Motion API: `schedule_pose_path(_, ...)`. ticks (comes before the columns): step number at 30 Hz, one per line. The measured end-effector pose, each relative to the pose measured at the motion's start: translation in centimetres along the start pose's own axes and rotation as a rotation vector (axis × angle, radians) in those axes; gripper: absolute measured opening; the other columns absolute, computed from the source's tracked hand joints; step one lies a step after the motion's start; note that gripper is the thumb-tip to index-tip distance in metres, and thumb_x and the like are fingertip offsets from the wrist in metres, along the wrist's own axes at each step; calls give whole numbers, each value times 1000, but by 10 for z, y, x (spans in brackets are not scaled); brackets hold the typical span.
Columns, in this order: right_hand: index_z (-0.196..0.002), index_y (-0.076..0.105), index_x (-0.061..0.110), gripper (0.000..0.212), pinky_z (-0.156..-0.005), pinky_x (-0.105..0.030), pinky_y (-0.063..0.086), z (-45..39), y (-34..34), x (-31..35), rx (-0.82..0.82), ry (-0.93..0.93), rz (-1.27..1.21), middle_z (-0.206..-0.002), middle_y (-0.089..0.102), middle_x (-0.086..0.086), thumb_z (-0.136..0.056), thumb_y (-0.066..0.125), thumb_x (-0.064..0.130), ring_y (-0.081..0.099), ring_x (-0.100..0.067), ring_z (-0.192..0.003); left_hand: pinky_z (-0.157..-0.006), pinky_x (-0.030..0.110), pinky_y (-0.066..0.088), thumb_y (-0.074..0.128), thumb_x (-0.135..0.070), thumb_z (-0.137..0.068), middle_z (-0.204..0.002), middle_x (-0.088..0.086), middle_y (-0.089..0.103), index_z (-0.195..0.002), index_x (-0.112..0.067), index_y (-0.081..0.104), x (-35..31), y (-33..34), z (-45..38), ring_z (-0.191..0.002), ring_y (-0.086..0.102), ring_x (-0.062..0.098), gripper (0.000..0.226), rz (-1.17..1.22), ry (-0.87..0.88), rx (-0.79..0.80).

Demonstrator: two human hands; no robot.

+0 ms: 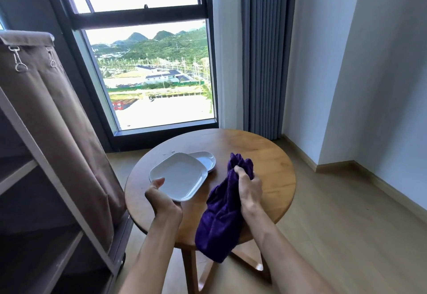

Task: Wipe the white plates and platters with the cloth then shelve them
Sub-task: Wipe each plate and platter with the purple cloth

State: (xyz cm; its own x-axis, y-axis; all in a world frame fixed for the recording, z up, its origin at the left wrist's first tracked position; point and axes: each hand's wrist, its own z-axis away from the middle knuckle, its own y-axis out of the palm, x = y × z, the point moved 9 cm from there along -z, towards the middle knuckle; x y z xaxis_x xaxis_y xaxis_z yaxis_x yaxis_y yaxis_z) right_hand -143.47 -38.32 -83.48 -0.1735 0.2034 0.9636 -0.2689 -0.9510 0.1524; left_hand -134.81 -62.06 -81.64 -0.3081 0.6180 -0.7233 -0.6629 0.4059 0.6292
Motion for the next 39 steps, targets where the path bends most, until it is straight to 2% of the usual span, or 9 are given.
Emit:
schedule_pose_path(6,-105,69,24,29,-90,-41,57,1,11,6,75,-15,-147,-99,74,1,-82,68,42,70,-21,-94,-81,42,56,50,-24,-88,-101,11,71,-106,-19,67,20,7,15,-94,67,33,25,19,-88,93)
schedule_pose_path(11,-99,66,26,32,-77,-36,57,7,33,45,163,-174,75,-92,72,1,-79,66,50,70,-22,-89,-95,57,54,52,-29,-90,-113,18,71,-127,-15,64,27,10,22,-103,67,42,41,14,-111,183)
schedule_pose_path(16,-148,38,35,77,-92,-47,56,24,63,43,533,-189,391,-123,59,-5,-74,61,42,60,-30,-107,-82,44,56,45,-22,-91,-95,15,77,-115,-12,67,31,11,23,-80,75,32,34,19,-120,237)
schedule_pose_path(19,-159,22,26,97,-78,-21,54,27,69,41,550,-293,642,-131,58,-4,-73,64,10,61,-32,-116,-71,40,60,43,-19,-88,-91,14,78,-108,-12,70,36,7,24,-74,76,30,34,27,-137,227)
schedule_pose_path(22,-139,56,18,72,-91,-28,55,27,69,54,453,-480,644,-116,71,-4,-70,76,9,68,-23,-108,-57,35,60,45,-17,-91,-83,11,78,-91,-15,82,32,5,23,-68,76,27,37,7,-97,237)
schedule_pose_path(26,-112,76,22,44,-90,-32,54,35,72,66,415,-620,603,-101,78,2,-68,85,24,71,-16,-95,-82,43,59,50,-29,-99,-101,12,78,-118,-15,72,14,14,21,-88,76,28,32,-101,20,272)
schedule_pose_path(32,-82,76,13,16,-66,-35,48,77,108,86,650,-711,541,-74,68,-10,-72,84,22,60,-18,-67,-75,34,61,38,-49,-107,-109,15,77,-106,-14,80,5,33,16,-101,74,27,54,-110,-1,283)
schedule_pose_path(35,-62,63,9,27,-58,-34,41,86,114,85,735,-652,532,-69,63,-13,-74,84,22,51,-21,-59,-80,36,62,33,-66,-101,-98,15,77,-94,-16,84,-7,41,14,-90,75,27,72,-86,-21,389)
schedule_pose_path(39,-66,68,16,21,-66,-41,56,86,113,65,700,-542,631,-67,67,-4,-67,83,31,66,-21,-68,-65,31,60,43,-40,-103,-84,13,75,-85,-16,84,-12,34,15,-73,72,26,51,-121,-24,410)
